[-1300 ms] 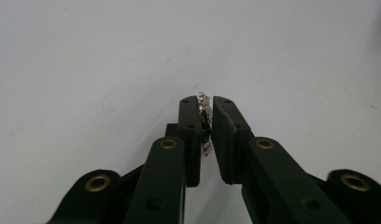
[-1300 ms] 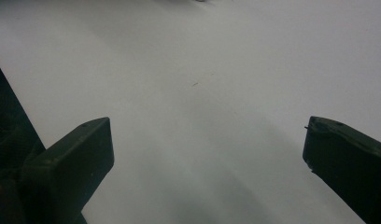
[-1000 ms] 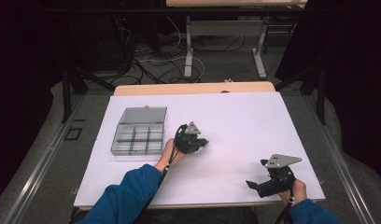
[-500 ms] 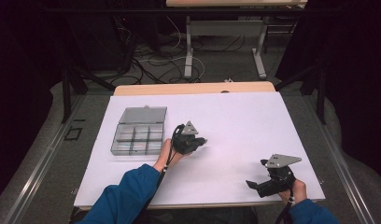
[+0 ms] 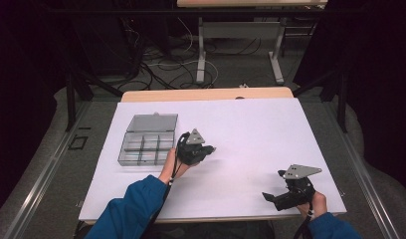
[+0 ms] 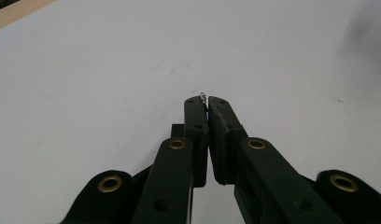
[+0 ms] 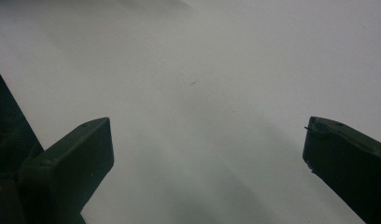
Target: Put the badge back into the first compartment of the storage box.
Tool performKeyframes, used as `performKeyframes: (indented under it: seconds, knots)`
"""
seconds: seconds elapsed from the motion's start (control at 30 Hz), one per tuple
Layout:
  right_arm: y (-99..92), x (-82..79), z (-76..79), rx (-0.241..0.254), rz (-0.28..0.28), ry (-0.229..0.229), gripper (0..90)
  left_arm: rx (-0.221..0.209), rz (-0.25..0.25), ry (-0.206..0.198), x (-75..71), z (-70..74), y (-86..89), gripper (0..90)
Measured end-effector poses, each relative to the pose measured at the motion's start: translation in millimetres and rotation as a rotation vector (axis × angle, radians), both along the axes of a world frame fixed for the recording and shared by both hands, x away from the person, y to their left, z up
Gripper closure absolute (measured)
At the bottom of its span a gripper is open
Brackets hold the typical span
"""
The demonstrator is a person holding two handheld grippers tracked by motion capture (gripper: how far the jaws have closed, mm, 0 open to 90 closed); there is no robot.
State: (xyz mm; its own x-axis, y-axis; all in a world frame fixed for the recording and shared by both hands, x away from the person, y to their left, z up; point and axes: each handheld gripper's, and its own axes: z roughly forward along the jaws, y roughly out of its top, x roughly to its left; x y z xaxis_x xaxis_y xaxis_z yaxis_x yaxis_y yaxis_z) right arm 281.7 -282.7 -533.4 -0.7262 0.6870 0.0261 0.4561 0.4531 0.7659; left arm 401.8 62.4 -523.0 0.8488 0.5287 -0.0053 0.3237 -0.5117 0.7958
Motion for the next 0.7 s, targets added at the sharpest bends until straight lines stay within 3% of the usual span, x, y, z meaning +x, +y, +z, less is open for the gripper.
performKeyframes:
  seconds: [0.27, 0.63, 0.7]
  knots:
    - [0.3, 0.3, 0.0, 0.002, -0.002, 0.000, 1.4, 0.009, 0.011, -0.012, -4.5, 4.5, 9.1, 86.7]
    - [0.5, 0.9, -0.3, 0.003, 0.000, -0.008, 1.4, -0.026, 0.045, -0.020, -12.6, 14.6, 25.2, 86.7]
    - [0.5, 1.1, -0.4, 0.001, 0.000, -0.009, 1.4, -0.016, 0.045, -0.034, -13.7, 17.7, 30.4, 86.7]
